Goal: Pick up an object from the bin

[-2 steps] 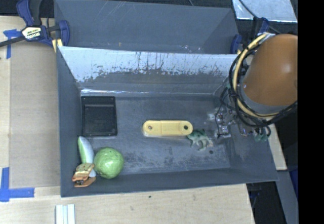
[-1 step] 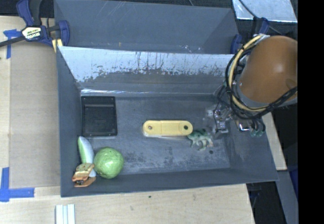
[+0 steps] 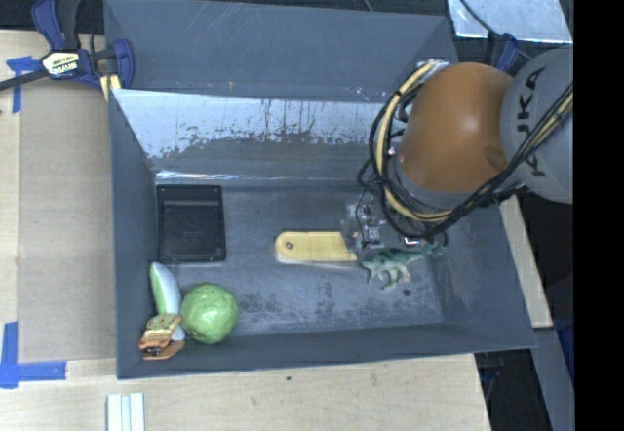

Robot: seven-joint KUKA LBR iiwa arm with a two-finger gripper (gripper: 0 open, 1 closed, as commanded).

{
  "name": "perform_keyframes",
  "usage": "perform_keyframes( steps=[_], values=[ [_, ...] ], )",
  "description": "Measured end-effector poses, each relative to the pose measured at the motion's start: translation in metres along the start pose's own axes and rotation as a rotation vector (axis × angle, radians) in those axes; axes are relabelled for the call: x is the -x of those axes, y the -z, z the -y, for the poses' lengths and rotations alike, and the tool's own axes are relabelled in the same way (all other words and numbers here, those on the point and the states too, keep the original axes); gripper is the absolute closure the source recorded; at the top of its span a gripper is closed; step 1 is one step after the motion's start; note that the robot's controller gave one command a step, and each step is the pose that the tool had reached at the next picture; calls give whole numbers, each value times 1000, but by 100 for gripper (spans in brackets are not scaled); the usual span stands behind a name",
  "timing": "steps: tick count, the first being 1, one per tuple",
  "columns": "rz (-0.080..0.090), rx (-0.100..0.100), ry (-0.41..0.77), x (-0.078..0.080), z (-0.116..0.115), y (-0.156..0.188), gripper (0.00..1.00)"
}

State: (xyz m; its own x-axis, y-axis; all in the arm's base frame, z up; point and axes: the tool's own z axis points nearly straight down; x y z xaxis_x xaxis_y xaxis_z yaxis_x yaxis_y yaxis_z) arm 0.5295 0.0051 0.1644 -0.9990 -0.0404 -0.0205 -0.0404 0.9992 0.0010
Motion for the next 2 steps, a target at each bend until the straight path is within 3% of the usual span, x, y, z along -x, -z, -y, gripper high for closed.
perform_keyframes(
  steps=[1, 2],
  values=[
    [1, -11, 44, 23, 47, -71, 100],
    [12, -3, 115, 16, 10, -68, 100]
  ],
)
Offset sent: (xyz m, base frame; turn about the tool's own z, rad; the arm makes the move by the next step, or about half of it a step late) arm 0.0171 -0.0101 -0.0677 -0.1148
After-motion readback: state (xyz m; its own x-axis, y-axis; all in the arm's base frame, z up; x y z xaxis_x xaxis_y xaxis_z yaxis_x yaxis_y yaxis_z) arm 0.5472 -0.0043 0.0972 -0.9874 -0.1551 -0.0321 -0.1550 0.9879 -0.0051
